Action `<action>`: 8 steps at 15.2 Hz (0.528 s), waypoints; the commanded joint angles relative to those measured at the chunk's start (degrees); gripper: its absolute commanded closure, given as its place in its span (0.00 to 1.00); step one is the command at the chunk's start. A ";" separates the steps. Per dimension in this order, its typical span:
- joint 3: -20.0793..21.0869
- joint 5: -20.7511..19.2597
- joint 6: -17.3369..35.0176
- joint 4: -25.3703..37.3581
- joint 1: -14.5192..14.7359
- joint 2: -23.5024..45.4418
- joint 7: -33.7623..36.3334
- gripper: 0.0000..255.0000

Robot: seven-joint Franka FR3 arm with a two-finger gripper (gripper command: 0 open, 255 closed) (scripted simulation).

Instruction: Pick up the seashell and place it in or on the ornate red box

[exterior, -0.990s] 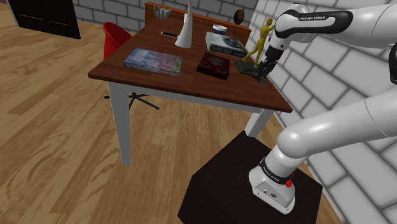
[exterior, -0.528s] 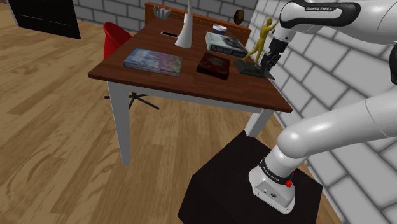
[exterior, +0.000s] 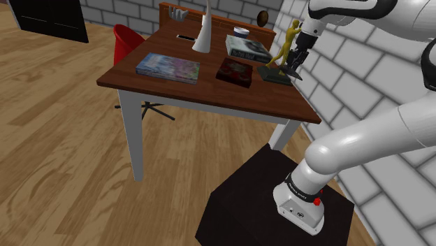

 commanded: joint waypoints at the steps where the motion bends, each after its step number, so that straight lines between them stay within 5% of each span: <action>1: 0.23 1.27 0.44 2.82 1.03 3.43 0.63 1.00; 8: 1.21 6.33 1.18 14.91 4.21 17.01 2.95 1.00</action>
